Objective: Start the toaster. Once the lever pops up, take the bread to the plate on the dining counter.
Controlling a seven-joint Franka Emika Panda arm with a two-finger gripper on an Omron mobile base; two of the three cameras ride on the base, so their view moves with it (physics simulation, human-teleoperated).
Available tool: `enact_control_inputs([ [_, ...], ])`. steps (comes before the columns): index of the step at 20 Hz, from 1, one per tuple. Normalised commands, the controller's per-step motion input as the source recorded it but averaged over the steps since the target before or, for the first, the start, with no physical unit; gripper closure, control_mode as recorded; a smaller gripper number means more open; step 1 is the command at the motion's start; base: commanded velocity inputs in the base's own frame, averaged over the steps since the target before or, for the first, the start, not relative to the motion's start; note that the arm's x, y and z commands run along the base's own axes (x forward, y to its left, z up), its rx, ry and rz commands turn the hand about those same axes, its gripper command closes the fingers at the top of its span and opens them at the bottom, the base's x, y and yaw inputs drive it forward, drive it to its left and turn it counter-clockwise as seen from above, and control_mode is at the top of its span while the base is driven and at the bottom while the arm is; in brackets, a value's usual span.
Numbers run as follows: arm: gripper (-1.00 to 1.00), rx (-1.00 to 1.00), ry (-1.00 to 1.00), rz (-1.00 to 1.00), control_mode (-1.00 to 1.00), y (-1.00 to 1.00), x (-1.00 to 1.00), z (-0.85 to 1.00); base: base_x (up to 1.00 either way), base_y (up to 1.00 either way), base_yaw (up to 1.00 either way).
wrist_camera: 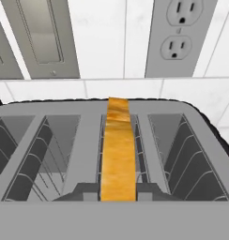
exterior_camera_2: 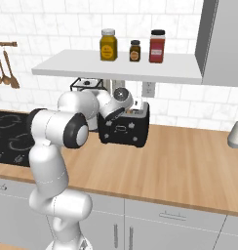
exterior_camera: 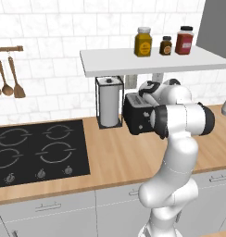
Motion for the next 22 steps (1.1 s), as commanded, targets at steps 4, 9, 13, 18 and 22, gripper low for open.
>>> enact_control_inputs([
  [4, 1.0, 0.0, 0.0, 0.0, -1.0, 0.0, 0.0, 0.0, 0.0, 0.0, 0.0],
  [9, 1.0, 0.0, 0.0, 0.0, -1.0, 0.0, 0.0, 0.0, 0.0, 0.0, 0.0],
  [13, 1.0, 0.0, 0.0, 0.0, -1.0, 0.0, 0.0, 0.0, 0.0, 0.0, 0.0],
  [18, 1.0, 0.0, -0.02, 0.0, -1.0, 0.0, -0.03, 0.02, 0.0, 0.0, 0.0],
  [22, 1.0, 0.0, -0.01, 0.0, -1.0, 0.0, -0.1, 0.24, 0.0, 0.0, 0.0],
])
